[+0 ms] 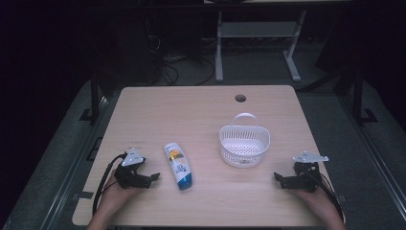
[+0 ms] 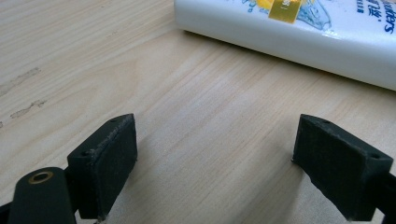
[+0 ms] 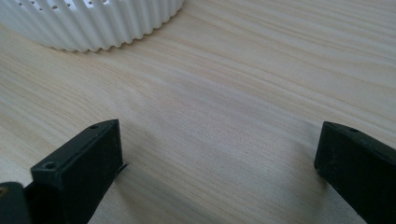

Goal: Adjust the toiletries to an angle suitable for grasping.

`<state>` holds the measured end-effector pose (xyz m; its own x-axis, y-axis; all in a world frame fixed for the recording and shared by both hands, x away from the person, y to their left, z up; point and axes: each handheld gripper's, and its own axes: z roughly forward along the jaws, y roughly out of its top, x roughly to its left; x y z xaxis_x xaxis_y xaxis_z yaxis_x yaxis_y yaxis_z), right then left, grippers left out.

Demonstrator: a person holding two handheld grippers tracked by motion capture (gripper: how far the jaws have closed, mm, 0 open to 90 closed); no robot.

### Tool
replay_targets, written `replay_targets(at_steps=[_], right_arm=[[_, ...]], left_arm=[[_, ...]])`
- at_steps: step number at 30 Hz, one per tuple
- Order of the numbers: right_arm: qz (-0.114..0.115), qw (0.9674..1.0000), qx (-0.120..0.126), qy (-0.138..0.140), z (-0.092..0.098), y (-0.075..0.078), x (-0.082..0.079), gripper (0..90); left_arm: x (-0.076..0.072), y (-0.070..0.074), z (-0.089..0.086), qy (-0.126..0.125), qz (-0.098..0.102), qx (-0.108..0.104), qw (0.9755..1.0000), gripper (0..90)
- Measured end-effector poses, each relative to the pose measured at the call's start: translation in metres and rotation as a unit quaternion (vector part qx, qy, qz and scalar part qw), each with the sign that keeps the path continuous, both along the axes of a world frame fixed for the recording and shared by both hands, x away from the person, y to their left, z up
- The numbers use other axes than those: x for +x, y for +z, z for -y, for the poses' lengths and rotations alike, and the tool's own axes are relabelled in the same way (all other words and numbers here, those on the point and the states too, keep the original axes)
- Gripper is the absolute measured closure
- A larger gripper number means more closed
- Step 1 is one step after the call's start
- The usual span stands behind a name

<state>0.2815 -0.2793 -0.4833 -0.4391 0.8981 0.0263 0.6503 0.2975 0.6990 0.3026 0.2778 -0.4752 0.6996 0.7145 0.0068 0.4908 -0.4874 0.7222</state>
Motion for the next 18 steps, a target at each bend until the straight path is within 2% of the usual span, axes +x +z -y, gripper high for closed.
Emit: replay_targets(at_steps=[7, 8, 9, 10, 12, 13, 14, 18], right_arm=[[0.0, 1.0, 0.0, 0.0, 0.0, 0.0, 0.0, 0.5], [0.0, 1.0, 0.0, 0.0, 0.0, 0.0, 0.0, 0.5], [0.0, 1.0, 0.0, 0.0, 0.0, 0.0, 0.0, 0.5], [0.0, 1.0, 0.0, 0.0, 0.0, 0.0, 0.0, 0.5], [0.0, 1.0, 0.0, 0.0, 0.0, 0.0, 0.0, 0.5], [0.0, 1.0, 0.0, 0.0, 0.0, 0.0, 0.0, 0.5], [0.0, 1.0, 0.0, 0.0, 0.0, 0.0, 0.0, 0.5], [0.0, 1.0, 0.0, 0.0, 0.0, 0.0, 0.0, 0.5]], left_arm=[[0.0, 0.001, 0.0, 0.0, -0.003, 0.001, 1.0, 14.1], [-0.001, 0.003, 0.0, 0.002, -0.008, 0.009, 0.9999, 15.7], [-0.001, 0.003, 0.0, 0.002, -0.008, 0.009, 0.9999, 19.7], [-0.002, 0.005, 0.0, 0.006, -0.01, 0.008, 0.9999, 19.7], [-0.001, 0.007, 0.0, 0.007, -0.018, 0.008, 0.9998, 30.9], [-0.002, 0.009, 0.001, 0.006, -0.025, 0.003, 0.9997, 30.9], [-0.002, 0.013, 0.0, -0.002, -0.037, -0.011, 0.9993, 44.5], [-0.005, 0.022, 0.001, -0.007, -0.049, -0.027, 0.9984, 64.3]])
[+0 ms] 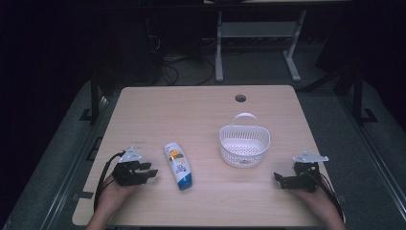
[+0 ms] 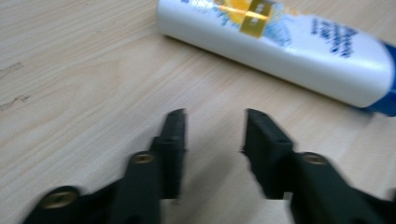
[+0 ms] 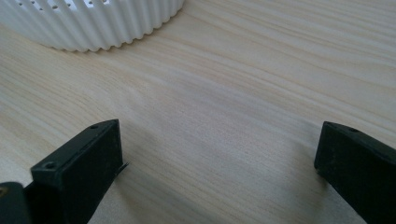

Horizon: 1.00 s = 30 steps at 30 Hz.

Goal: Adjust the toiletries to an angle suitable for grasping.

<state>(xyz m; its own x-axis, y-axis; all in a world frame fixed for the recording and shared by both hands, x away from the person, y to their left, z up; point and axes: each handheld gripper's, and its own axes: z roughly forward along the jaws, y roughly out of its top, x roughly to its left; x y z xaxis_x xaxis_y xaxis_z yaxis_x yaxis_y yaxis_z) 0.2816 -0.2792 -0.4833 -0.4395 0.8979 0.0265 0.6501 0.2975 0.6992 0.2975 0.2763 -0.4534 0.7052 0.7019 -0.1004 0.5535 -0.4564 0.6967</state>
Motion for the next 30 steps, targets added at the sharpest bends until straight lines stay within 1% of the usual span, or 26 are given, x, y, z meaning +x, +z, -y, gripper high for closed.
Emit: replay_targets(at_steps=[1, 2, 3, 4, 6, 7, 8, 10, 11, 13, 14, 15, 16, 19, 20, 22, 23, 25, 26, 27, 30], right_arm=[[0.0, 1.0, 0.0, 0.0, 0.0, 0.0, 0.0, 0.5], [0.0, 1.0, 0.0, 0.0, 0.0, 0.0, 0.0, 0.5], [0.0, 1.0, 0.0, 0.0, 0.0, 0.0, 0.0, 0.5], [0.0, 1.0, 0.0, 0.0, 0.0, 0.0, 0.0, 0.5], [0.0, 1.0, 0.0, 0.0, 0.0, 0.0, 0.0, 0.5], [0.0, 1.0, 0.0, 0.0, 0.0, 0.0, 0.0, 0.6], [0.0, 1.0, 0.0, 0.0, 0.0, 0.0, 0.0, 0.5], [0.0, 1.0, 0.0, 0.0, 0.0, 0.0, 0.0, 0.5], [0.0, 1.0, 0.0, 0.0, 0.0, 0.0, 0.0, 0.5], [0.0, 1.0, 0.0, 0.0, 0.0, 0.0, 0.0, 0.5], [0.0, 1.0, 0.0, 0.0, 0.0, 0.0, 0.0, 0.5], [0.0, 1.0, 0.0, 0.0, 0.0, 0.0, 0.0, 0.5], [0.0, 1.0, 0.0, 0.0, 0.0, 0.0, 0.0, 0.5], [0.0, 1.0, 0.0, 0.0, 0.0, 0.0, 0.0, 0.5], [0.0, 1.0, 0.0, 0.0, 0.0, 0.0, 0.0, 0.5], [0.0, 1.0, 0.0, 0.0, 0.0, 0.0, 0.0, 0.5], [0.0, 1.0, 0.0, 0.0, 0.0, 0.0, 0.0, 0.5], [0.0, 1.0, 0.0, 0.0, 0.0, 0.0, 0.0, 0.6], [0.0, 1.0, 0.0, 0.0, 0.0, 0.0, 0.0, 0.5], [0.0, 1.0, 0.0, 0.0, 0.0, 0.0, 0.0, 0.5], [0.0, 1.0, 0.0, 0.0, 0.0, 0.0, 0.0, 0.5]], left_arm=[[0.0, 0.0, 0.0, 0.0, 0.0, 0.0, 1.0, 68.7], [-0.001, 0.004, 0.001, -0.005, -0.011, -0.007, 0.9999, 74.3], [-0.001, 0.004, 0.001, -0.005, -0.011, -0.007, 0.9999, 78.6], [-0.001, 0.007, 0.003, -0.008, -0.022, -0.007, 0.9997, 82.8], [-0.001, 0.009, 0.004, -0.009, -0.022, -0.01, 0.9997, 89.9], [-0.001, 0.014, 0.007, -0.014, -0.024, -0.016, 0.9995, 90.0], [0.0, 0.017, 0.008, -0.017, -0.023, -0.016, 0.9995, 90.0], [0.002, 0.023, 0.011, -0.019, -0.023, -0.023, 0.9993, 90.0], [0.002, 0.023, 0.011, -0.019, -0.023, -0.023, 0.9993, 90.0], [0.004, 0.028, 0.015, -0.025, -0.021, -0.024, 0.9992, 90.0], [0.007, 0.033, 0.019, -0.031, -0.017, -0.025, 0.9991, 90.0], [0.008, 0.036, 0.021, -0.033, -0.016, -0.029, 0.9989, 90.0], [0.01, 0.038, 0.024, -0.035, -0.016, -0.029, 0.9989, 90.0], [0.012, 0.042, 0.029, -0.038, -0.014, -0.032, 0.9987, 90.0], [0.013, 0.043, 0.031, -0.044, -0.014, -0.034, 0.9984, 90.0], [0.016, 0.045, 0.039, -0.05, -0.014, -0.039, 0.9979, 90.0], [0.016, 0.045, 0.039, -0.05, -0.014, -0.039, 0.9979, 90.0], [0.018, 0.045, 0.048, -0.062, -0.019, -0.037, 0.9972, 90.0], [0.018, 0.045, 0.048, -0.062, -0.019, -0.037, 0.9972, 90.0], [0.018, 0.044, 0.053, -0.067, -0.02, -0.038, 0.9969, 90.0], [0.018, 0.04, 0.061, -0.072, -0.015, -0.033, 0.9968, 90.0]])
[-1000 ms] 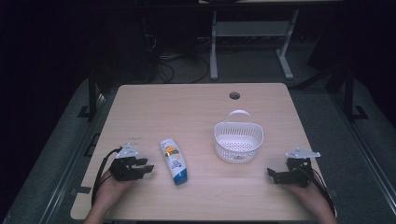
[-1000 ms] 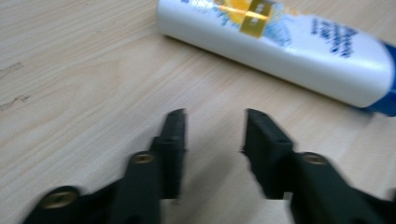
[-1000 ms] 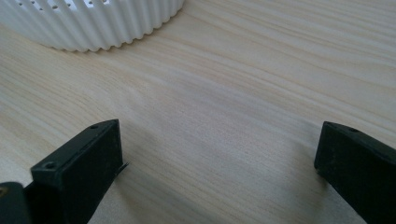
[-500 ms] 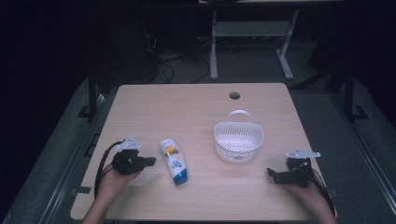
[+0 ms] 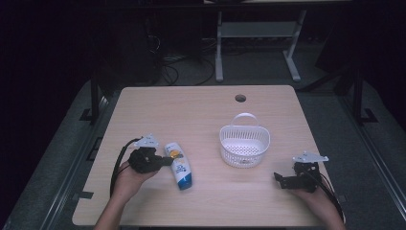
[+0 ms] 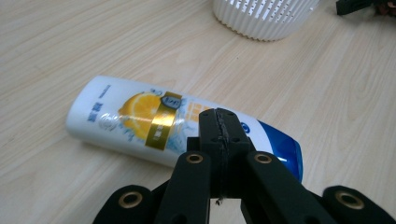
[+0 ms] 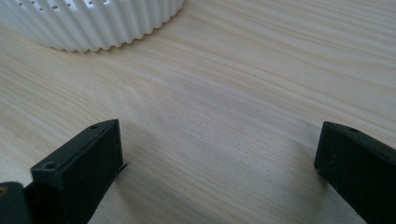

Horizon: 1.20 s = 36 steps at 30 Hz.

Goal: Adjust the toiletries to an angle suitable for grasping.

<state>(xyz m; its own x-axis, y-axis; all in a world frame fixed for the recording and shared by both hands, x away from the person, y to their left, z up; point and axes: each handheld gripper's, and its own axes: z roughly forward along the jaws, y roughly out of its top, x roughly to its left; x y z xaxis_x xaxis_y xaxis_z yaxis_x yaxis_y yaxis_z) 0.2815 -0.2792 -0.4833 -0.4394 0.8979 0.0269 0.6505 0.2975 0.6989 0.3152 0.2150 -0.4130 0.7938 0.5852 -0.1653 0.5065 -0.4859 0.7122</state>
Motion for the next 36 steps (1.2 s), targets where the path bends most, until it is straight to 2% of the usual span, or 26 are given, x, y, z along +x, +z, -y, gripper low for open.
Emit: replay_targets(at_steps=[2, 15, 26, 32, 36], right_arm=[[0.0, 1.0, 0.0, 0.0, 0.0, 0.0, 0.0, 0.6], [0.001, 1.0, 0.0, 0.005, 0.0, 0.0, 0.001, 0.5], [0.001, 1.0, 0.0, 0.005, 0.0, 0.0, 0.001, 0.5], [0.001, 1.0, 0.0, 0.005, 0.0, 0.0, 0.001, 0.5], [0.001, 1.0, 0.0, 0.005, 0.0, 0.0, 0.001, 0.5]], left_arm=[[-0.001, -0.001, 0.006, -0.009, -0.002, 0.005, 0.9999, 90.0], [-0.001, -0.01, 0.03, -0.029, -0.005, 0.001, 0.9996, 90.0], [-0.006, -0.02, 0.062, -0.062, -0.008, 0.029, 0.9976, 90.0], [-0.006, -0.026, 0.066, -0.068, -0.015, 0.044, 0.9966, 90.0], [-0.006, -0.028, 0.067, -0.068, -0.02, 0.044, 0.9965, 90.0]])
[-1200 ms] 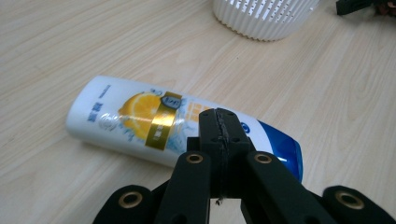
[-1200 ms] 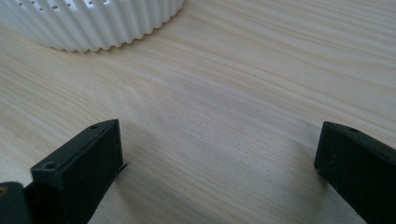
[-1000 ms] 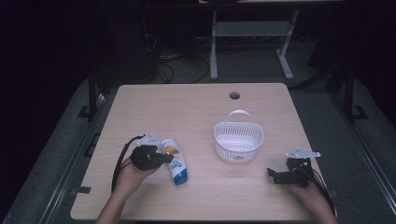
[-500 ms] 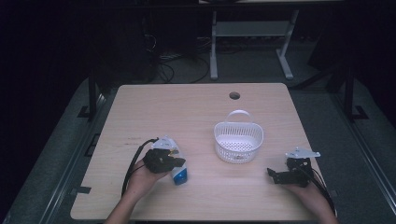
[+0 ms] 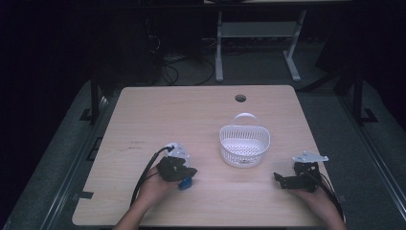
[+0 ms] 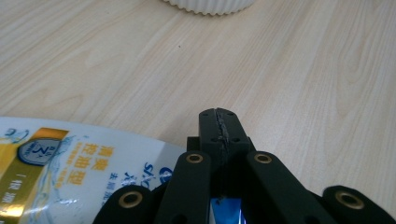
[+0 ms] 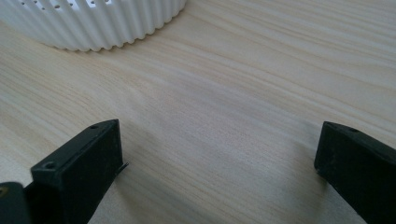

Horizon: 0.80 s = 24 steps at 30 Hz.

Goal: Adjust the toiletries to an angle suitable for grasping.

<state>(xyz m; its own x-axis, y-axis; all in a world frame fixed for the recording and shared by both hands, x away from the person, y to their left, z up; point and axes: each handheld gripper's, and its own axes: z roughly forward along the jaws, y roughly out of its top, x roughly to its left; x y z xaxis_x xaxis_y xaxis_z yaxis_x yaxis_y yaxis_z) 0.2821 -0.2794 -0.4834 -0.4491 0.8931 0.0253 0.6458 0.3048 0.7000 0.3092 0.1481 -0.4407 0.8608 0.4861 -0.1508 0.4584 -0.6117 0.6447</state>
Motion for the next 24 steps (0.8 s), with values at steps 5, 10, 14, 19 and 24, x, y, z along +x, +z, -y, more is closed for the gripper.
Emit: replay_targets(at_steps=[5, 10, 14, 19, 24], right_arm=[[0.0, 1.0, 0.0, 0.0, 0.0, 0.0, 0.0, 0.5], [0.0, 1.0, 0.0, 0.0, 0.0, 0.0, 0.0, 0.5], [0.0, 1.0, 0.0, 0.0, 0.0, 0.0, 0.0, 0.5], [0.0, 1.0, 0.0, 0.0, 0.0, 0.0, 0.0, 0.5], [0.0, 1.0, 0.0, 0.0, 0.0, 0.0, 0.0, 0.5]], left_arm=[[0.0, -0.001, -0.003, -0.002, -0.002, 0.009, 1.0, 90.0], [0.0, -0.001, -0.006, 0.001, -0.006, 0.013, 0.9999, 90.0], [-0.002, 0.0, -0.012, 0.006, -0.006, 0.015, 0.9998, 90.0], [-0.004, 0.002, -0.02, 0.011, -0.01, 0.02, 0.9997, 90.0], [-0.007, 0.004, -0.03, 0.02, -0.012, 0.018, 0.9996, 90.0]])
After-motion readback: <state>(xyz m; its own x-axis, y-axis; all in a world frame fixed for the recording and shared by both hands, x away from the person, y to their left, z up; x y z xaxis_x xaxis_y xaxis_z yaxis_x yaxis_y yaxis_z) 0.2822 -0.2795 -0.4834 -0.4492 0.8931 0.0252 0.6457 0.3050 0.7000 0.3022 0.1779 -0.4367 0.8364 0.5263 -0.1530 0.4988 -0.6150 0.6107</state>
